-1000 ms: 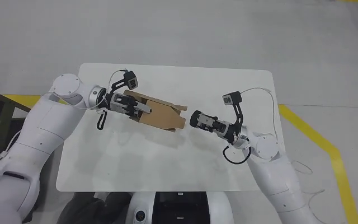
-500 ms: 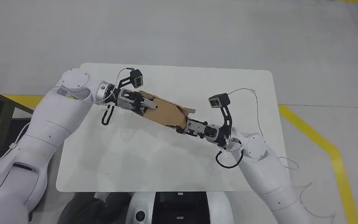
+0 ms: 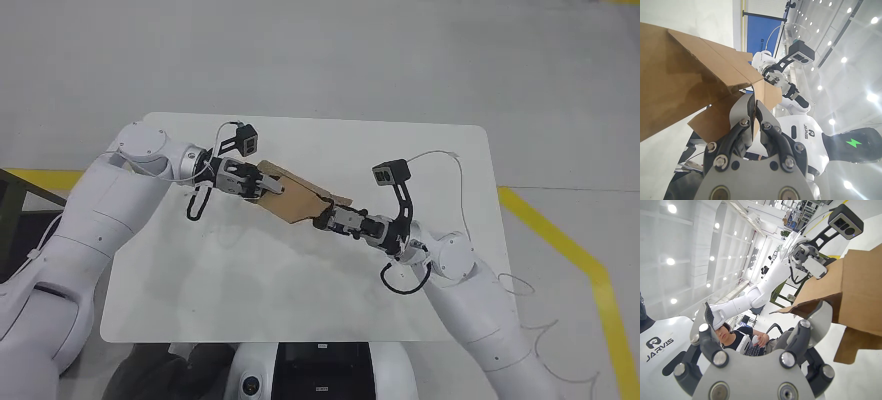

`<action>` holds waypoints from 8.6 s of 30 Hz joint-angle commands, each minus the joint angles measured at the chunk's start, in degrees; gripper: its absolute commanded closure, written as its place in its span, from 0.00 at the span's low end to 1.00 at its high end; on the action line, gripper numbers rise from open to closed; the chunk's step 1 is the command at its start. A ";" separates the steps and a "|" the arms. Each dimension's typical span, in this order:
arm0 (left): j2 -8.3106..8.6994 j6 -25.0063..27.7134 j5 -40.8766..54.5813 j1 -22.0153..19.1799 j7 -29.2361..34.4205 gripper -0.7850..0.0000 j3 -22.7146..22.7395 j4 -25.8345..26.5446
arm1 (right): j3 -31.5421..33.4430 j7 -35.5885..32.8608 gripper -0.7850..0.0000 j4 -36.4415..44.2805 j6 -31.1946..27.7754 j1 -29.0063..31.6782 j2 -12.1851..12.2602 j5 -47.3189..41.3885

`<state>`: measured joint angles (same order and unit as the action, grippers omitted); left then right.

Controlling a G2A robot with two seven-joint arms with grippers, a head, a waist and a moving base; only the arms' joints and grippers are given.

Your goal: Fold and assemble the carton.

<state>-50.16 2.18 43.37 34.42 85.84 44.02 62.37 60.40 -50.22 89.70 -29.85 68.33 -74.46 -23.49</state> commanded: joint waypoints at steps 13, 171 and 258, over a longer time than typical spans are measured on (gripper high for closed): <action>-0.57 0.67 -2.45 0.62 -2.00 1.00 1.62 0.59 | -0.44 0.35 0.00 0.80 0.86 -0.17 0.12 -0.84; -2.36 -3.96 7.02 -0.11 -0.46 1.00 2.67 -7.02 | -7.39 0.79 0.00 -6.30 -7.29 -4.96 -1.41 -5.76; -1.84 -8.84 17.64 -3.34 2.16 1.00 -3.37 -2.95 | -3.92 14.96 0.00 -6.41 5.68 -1.35 -0.56 17.11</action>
<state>-51.95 -6.61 60.93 31.16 88.00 40.74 59.42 56.59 -35.40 83.33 -24.11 66.99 -74.99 -6.35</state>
